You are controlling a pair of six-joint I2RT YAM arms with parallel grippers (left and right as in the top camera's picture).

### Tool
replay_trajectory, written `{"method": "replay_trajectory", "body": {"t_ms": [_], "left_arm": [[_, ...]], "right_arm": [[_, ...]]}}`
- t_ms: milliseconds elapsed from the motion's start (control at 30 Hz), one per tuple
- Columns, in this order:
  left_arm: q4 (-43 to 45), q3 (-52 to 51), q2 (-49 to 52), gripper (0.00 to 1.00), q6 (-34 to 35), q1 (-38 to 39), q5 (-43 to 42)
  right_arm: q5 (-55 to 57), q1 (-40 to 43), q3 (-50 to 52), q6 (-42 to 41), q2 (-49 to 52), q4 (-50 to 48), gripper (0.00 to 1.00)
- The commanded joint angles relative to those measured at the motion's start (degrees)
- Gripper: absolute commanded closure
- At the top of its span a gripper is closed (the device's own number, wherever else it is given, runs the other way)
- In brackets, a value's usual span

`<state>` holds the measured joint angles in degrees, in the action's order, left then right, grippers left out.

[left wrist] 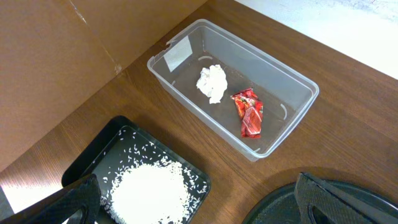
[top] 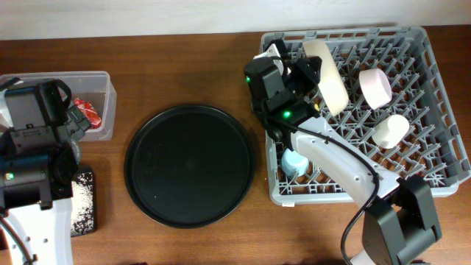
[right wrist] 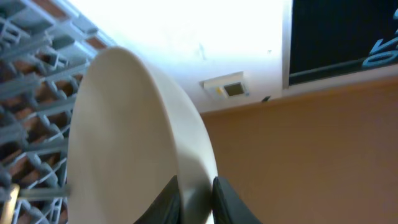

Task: Sort waste into correct bins and load items into the dishwasher rack
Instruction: 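Lower the cream plate upright between the rack pegs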

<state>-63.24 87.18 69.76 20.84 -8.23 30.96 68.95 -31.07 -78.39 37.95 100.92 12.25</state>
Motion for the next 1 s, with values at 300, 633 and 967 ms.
{"method": "replay_trajectory", "body": {"t_ms": [300,633,967], "left_arm": [[0.0,0.5,-0.2,0.01,0.8,-0.1,0.8],[0.0,0.5,-0.2,0.01,0.8,-0.1,0.8],[0.0,0.5,-0.2,0.01,0.8,-0.1,0.8]], "right_arm": [[-21.0,-0.8,0.0,-21.2,0.2,16.1,0.07],[-42.8,-0.8,0.0,-38.6,-8.4,20.4,0.10],[-47.5,-0.5,0.4,-46.0,-6.0,25.0,0.96]]}}
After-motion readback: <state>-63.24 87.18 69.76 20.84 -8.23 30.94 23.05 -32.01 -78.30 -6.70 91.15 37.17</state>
